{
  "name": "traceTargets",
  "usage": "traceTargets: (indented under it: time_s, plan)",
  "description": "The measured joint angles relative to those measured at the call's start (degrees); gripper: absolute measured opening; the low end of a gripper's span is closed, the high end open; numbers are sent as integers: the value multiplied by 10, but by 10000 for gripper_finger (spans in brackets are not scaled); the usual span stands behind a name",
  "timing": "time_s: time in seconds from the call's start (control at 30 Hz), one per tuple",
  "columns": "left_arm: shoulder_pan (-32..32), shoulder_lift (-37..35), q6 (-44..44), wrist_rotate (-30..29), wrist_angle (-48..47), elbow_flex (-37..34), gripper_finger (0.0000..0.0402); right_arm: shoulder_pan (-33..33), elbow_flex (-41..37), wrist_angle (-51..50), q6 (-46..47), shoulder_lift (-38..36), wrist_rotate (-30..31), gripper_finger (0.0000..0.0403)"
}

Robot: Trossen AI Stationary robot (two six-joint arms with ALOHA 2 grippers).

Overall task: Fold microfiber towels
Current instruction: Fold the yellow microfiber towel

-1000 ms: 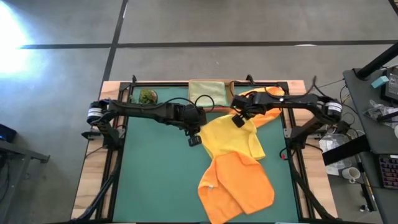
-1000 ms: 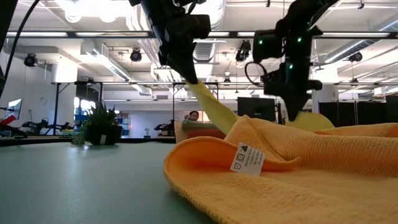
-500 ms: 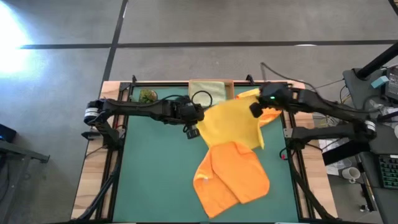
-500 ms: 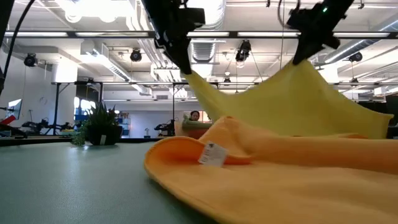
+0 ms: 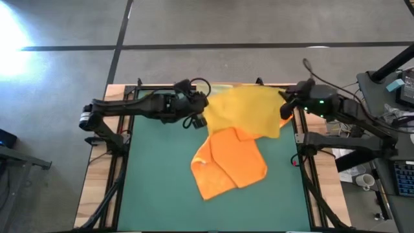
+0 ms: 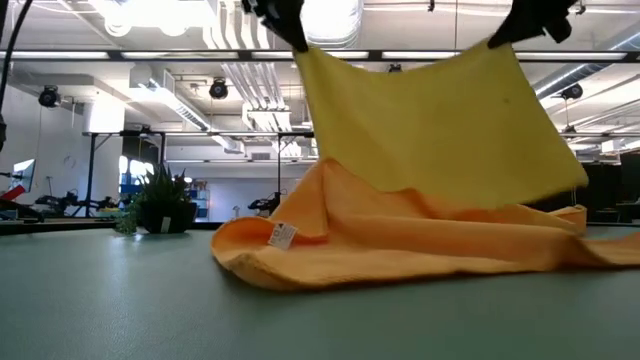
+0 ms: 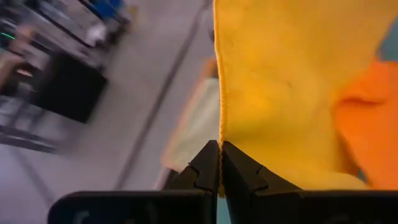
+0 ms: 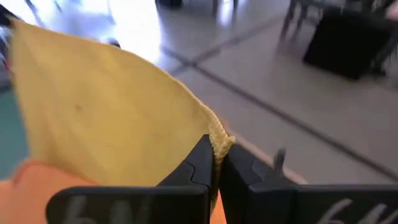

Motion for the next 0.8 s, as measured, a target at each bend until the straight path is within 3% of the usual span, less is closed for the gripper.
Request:
traceTargets:
  time_s: [0.23,0.53,0.67,0.8]
  plan:
    - [2,-11,119,-148,1,60,0,0,0,81,-50,-27,-15,8]
    - [6,-18,185,-189,-1,108,0,0,0,116,-57,-28,-36,8]
    - [11,-17,266,-271,-6,104,0,0,0,165,-59,-28,-79,8]
    - [-14,-18,267,-279,1,105,0,0,11,179,-64,-26,-92,8]
